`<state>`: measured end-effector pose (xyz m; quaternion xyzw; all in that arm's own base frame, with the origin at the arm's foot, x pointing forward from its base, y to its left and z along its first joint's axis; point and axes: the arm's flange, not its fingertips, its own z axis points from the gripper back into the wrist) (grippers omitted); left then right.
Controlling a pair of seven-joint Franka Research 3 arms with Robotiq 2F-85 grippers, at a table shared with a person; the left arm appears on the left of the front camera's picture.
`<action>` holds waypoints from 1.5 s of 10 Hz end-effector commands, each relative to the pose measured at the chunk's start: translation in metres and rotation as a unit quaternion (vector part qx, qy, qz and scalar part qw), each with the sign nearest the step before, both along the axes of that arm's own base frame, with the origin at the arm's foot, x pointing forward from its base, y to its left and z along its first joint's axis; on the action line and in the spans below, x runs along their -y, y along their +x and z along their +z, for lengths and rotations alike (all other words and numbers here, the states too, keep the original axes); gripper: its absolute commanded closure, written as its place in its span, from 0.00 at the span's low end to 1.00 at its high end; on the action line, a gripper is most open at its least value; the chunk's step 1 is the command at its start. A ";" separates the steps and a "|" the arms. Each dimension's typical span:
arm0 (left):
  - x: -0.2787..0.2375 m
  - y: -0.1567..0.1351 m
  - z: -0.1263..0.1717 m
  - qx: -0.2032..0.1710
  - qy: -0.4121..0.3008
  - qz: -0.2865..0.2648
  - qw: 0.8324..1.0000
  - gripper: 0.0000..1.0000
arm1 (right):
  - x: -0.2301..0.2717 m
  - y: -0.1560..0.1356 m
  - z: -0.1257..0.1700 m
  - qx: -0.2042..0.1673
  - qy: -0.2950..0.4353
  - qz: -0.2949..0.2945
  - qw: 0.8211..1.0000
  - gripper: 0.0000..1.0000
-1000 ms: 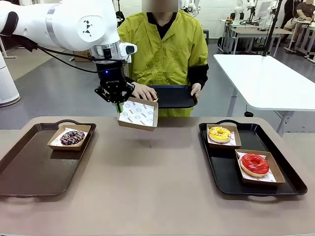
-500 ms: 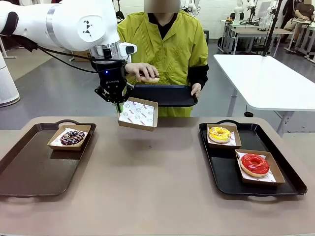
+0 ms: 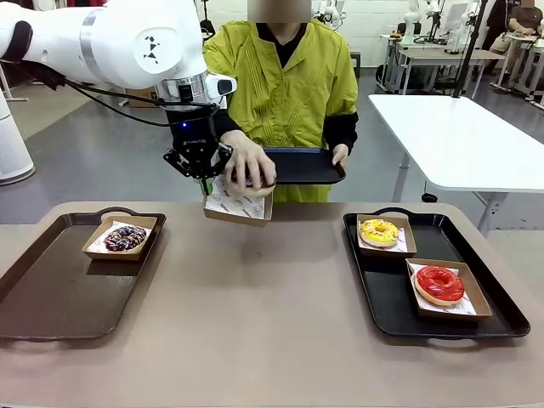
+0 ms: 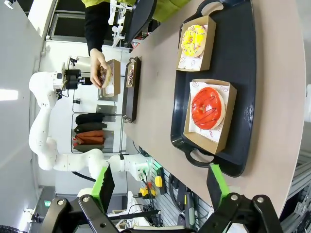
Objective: Individually package the donuts and arrange them on the tray.
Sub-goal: Place the picked Paper togo box on the Handle tray.
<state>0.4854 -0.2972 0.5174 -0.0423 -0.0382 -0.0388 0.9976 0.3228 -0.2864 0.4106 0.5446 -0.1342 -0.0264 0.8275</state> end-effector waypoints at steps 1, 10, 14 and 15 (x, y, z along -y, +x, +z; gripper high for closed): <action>-0.003 -0.003 0.001 0.005 0.000 -0.001 1.000 1.00 | -0.002 -0.002 0.003 -0.002 0.006 -0.005 1.000 0.00; 0.000 0.000 0.000 0.000 0.000 0.000 1.000 0.99 | -0.002 -0.002 0.003 -0.002 0.006 -0.005 1.000 0.00; -0.123 -0.057 0.018 -0.016 -0.042 -0.062 0.997 0.99 | -0.002 -0.002 0.003 -0.002 0.006 -0.005 1.000 0.00; -0.159 -0.069 0.019 -0.012 -0.027 -0.064 0.997 0.99 | -0.002 -0.002 0.003 -0.002 0.006 -0.005 1.000 0.00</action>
